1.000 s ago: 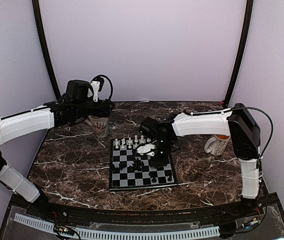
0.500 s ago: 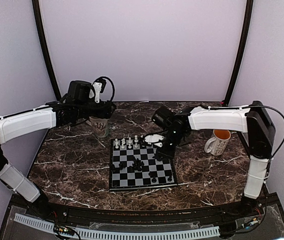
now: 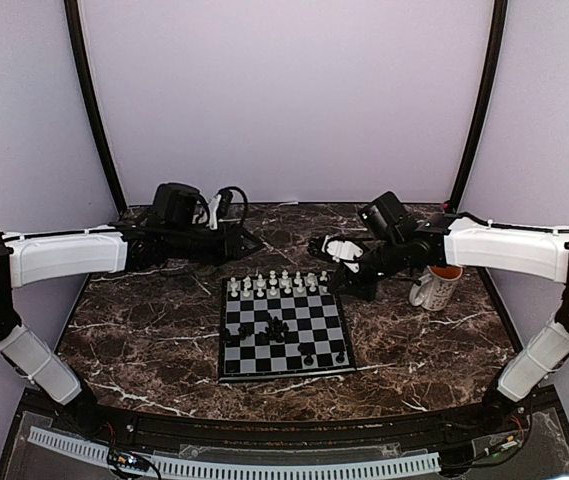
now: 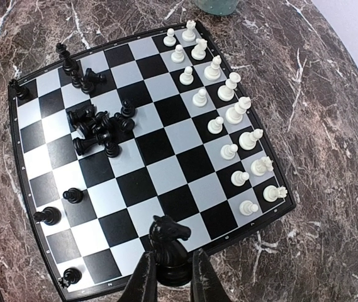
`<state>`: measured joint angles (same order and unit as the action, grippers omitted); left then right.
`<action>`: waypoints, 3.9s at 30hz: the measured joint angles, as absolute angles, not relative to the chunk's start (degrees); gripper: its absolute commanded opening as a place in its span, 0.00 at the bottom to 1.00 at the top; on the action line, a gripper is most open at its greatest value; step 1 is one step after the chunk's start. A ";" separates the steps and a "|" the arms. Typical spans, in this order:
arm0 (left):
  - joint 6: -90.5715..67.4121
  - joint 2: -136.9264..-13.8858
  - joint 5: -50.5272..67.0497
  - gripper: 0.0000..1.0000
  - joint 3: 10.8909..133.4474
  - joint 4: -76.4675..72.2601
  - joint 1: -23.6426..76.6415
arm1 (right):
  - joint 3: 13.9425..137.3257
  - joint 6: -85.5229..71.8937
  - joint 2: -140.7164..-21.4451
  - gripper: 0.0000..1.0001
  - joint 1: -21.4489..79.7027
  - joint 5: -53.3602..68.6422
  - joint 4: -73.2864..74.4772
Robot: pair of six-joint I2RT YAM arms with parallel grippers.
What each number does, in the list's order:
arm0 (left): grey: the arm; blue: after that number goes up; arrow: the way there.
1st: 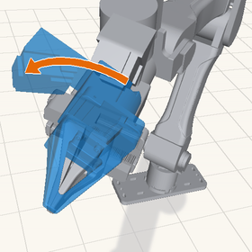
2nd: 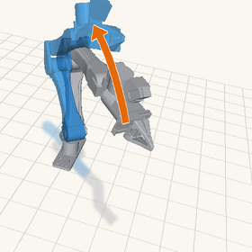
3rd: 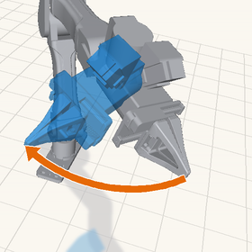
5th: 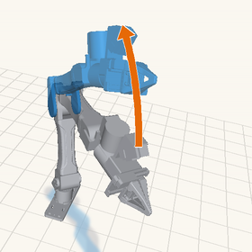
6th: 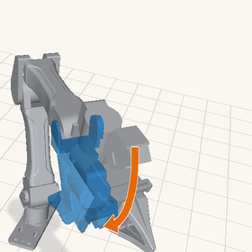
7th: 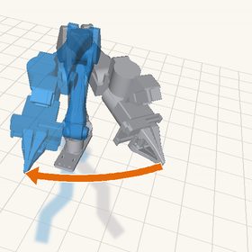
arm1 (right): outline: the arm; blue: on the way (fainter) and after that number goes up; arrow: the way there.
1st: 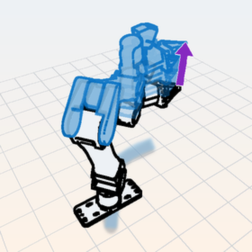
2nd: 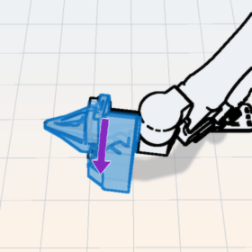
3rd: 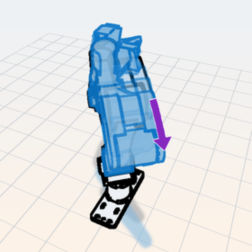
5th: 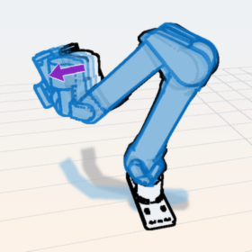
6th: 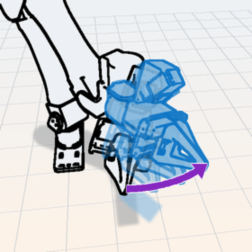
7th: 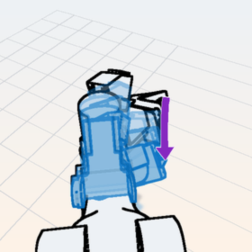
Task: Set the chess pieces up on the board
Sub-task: Pass from the right arm to the left, then place the knight at b8.
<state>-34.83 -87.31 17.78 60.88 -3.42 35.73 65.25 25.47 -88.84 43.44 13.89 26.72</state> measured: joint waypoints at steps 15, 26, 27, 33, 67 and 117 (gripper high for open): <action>-51.33 -98.91 24.38 0.42 60.23 -16.14 47.24 | 62.41 25.96 -88.55 0.15 43.42 13.98 22.24; -56.23 -104.25 26.76 0.38 61.34 -22.90 47.59 | 62.11 26.52 -88.49 0.16 43.42 14.39 22.20; -56.40 -104.71 27.07 0.37 61.87 -23.18 47.62 | 62.08 26.55 -88.49 0.16 43.44 14.44 22.20; -57.47 -107.26 28.49 0.31 64.25 -25.02 48.07 | 61.91 26.76 -88.49 0.16 43.42 14.57 22.20; -58.89 -111.33 32.56 0.01 66.41 -27.97 48.77 | 61.45 27.44 -88.49 0.32 43.33 13.91 22.22; 16.49 -120.38 4.78 0.01 100.25 41.80 67.26 | 59.94 23.31 -83.44 0.40 25.08 28.08 21.76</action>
